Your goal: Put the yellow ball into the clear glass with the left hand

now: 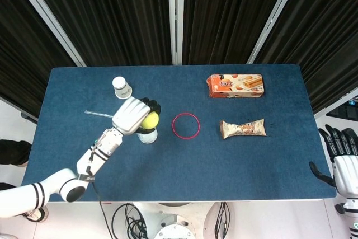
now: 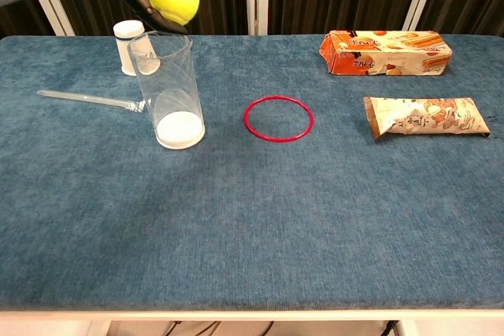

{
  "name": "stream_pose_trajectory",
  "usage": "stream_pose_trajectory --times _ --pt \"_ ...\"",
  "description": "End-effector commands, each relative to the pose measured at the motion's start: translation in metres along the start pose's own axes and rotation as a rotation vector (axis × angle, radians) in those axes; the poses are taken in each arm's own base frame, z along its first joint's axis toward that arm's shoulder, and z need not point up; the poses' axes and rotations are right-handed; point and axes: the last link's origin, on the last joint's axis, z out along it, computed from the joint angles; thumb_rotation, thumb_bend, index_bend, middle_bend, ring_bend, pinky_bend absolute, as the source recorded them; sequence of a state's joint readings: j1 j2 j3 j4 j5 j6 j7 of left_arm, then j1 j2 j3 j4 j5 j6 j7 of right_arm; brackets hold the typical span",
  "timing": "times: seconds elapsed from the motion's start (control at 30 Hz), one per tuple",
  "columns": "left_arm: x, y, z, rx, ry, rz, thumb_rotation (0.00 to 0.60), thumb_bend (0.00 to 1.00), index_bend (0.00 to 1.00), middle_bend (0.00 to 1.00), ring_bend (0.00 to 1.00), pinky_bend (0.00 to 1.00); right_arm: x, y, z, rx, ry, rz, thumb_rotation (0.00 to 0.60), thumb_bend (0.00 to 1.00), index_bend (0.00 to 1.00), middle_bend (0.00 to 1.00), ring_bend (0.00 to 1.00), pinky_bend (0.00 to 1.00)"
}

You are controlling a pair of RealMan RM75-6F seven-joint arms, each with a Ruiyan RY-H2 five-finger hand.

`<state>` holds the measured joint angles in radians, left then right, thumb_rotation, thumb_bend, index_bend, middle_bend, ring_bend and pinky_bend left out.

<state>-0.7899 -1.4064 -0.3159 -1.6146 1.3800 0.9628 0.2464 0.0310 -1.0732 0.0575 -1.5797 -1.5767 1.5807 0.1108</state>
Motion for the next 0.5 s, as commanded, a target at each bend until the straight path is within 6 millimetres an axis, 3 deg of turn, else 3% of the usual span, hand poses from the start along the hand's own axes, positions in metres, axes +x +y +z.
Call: stream_pose_trajectory --times 0.03,0.37,0.5 --pt "-0.01 -0.003 0.005 0.016 -0.023 -0.014 0.6 0.24 0.55 0.53 0.54 0.8 0.0 0.003 0.0 -0.009 -0.001 0.002 0.6 0.24 0.0 0.0 0.0 0.0" --pt "-0.017 -0.014 0.0 0.041 -0.006 0.0 0.6 0.23 0.52 0.48 0.48 0.72 -0.002 0.006 0.0 -0.013 -0.003 0.004 0.6 0.24 0.0 0.0 0.0 0.0" --pt "-0.017 -0.015 -0.002 0.045 -0.003 -0.012 0.6 0.21 0.5 0.45 0.42 0.64 -0.003 0.004 0.0 -0.01 -0.005 0.003 0.6 0.24 0.0 0.0 0.0 0.0"
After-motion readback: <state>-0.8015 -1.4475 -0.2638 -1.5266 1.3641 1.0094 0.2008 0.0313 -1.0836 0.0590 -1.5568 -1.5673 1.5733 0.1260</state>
